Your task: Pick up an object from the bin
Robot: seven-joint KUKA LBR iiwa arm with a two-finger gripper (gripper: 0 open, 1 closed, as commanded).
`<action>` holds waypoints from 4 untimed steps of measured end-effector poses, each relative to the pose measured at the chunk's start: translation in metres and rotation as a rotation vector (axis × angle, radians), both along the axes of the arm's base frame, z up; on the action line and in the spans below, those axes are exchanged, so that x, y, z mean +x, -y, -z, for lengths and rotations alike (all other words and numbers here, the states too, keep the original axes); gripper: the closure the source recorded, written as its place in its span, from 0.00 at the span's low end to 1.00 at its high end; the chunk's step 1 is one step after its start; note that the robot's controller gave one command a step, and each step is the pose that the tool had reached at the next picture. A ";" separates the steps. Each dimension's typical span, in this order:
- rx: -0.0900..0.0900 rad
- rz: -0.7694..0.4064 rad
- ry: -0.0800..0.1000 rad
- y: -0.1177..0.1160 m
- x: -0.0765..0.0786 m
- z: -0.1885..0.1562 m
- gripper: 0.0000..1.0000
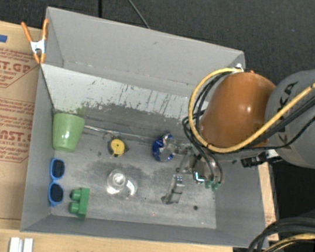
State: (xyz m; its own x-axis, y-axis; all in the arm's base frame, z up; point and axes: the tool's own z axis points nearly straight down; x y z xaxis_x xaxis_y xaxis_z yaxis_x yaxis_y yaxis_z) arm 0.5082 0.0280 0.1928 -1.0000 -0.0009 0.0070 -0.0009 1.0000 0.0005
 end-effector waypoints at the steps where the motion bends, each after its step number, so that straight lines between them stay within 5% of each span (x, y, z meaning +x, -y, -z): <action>1: -0.001 0.042 0.011 0.030 0.085 0.042 0.00; 2: 0.003 0.125 0.033 0.024 0.085 0.120 0.00; 3: 0.001 0.123 0.012 0.025 0.080 0.122 1.00; 4: -0.001 0.105 0.008 0.035 0.055 0.123 1.00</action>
Offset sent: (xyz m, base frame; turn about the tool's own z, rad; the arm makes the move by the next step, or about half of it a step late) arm 0.0823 -0.0290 -0.0394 0.0406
